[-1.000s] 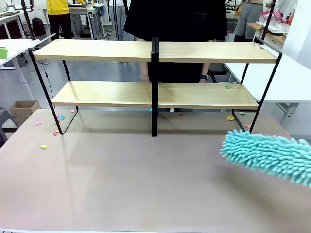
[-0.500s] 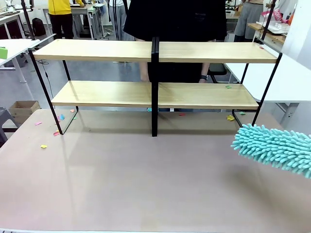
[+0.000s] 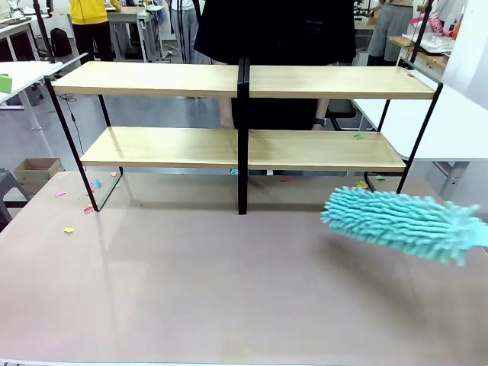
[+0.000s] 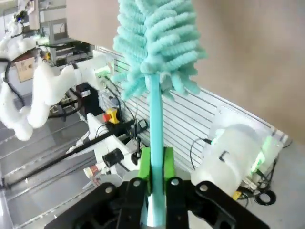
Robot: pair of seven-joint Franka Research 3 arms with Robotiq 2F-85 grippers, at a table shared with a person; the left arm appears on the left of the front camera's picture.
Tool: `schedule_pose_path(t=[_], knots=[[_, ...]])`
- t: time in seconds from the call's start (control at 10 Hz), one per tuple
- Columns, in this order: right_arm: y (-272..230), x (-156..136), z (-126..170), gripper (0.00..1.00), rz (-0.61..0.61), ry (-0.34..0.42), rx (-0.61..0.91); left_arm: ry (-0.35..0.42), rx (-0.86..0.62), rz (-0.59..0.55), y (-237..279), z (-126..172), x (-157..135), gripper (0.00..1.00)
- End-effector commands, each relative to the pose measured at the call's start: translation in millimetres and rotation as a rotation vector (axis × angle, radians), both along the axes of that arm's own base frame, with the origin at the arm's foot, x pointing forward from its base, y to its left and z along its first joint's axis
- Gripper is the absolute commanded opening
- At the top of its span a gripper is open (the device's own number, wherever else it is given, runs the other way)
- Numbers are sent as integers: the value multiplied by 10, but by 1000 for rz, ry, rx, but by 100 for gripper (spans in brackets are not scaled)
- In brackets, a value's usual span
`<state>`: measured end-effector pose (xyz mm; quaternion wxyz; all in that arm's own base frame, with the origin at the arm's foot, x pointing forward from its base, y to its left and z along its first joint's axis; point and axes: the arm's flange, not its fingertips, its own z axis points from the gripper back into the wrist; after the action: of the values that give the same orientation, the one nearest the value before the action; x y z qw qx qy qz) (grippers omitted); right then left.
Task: Clean the shelves.
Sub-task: Clean another randomly selected level of the Shelf with the Duster.
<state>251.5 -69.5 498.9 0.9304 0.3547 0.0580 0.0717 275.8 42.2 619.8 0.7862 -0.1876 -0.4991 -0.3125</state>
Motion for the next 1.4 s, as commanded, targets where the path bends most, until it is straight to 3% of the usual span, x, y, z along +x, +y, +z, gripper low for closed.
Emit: schedule_pose_path(t=[0.0,0.3,0.6,0.9,1.0,1.3], knots=[[517,322,-114,12,-16,63,-40,4,6,10,-11,-4,-8,100],[1174,652,-350,12,-82,-3,-10,4,6,10,-11,-4,-8,100],[1680,920,-625,12,-224,-51,-142,4,6,10,-11,-4,-8,100],[2128,1247,-908,12,-270,-171,-89,4,6,10,-11,-4,-8,100],[2202,1293,-976,12,-273,-166,-60,4,6,10,-11,-4,-8,100],[2440,1467,-1192,12,-283,-259,-150,4,6,10,-11,-4,-8,100]])
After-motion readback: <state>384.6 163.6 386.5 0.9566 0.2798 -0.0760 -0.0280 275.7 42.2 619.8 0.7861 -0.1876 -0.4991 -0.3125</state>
